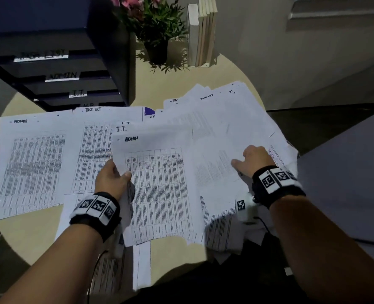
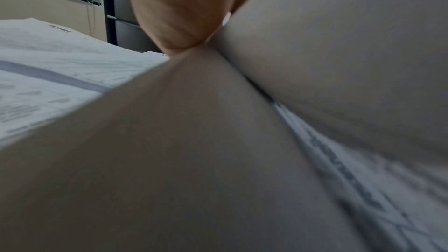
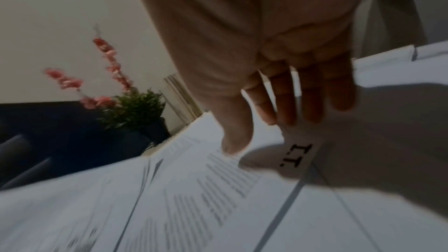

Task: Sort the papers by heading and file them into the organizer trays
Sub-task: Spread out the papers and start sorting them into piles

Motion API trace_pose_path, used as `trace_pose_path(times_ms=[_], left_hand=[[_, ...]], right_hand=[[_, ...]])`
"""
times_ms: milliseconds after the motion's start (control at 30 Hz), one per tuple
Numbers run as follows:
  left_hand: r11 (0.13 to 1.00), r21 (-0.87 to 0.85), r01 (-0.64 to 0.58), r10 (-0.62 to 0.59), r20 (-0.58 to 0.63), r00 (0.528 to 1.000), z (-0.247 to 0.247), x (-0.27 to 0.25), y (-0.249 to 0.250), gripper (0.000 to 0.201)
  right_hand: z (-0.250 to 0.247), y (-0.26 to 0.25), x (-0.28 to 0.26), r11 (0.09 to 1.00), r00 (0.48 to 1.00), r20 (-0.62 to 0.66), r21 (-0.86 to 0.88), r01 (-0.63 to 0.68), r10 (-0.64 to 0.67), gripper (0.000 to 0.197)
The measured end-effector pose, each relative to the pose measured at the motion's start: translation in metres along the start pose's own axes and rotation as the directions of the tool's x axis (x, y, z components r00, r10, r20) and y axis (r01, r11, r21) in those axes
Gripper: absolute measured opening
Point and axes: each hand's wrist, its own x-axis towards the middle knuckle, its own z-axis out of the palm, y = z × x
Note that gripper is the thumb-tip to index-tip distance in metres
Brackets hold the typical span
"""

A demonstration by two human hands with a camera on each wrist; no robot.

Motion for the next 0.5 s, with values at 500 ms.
trace_pose_path(times_ms=[500], left_hand=[[0.947, -0.164, -0.277, 0.318, 0.338, 0.886, -0.011, 0.0, 0.042, 0.059]], right_hand=[[0.019, 0.003, -0.019, 0.997, 0.996, 0.086, 0.075, 0.017, -0.024, 0.043]])
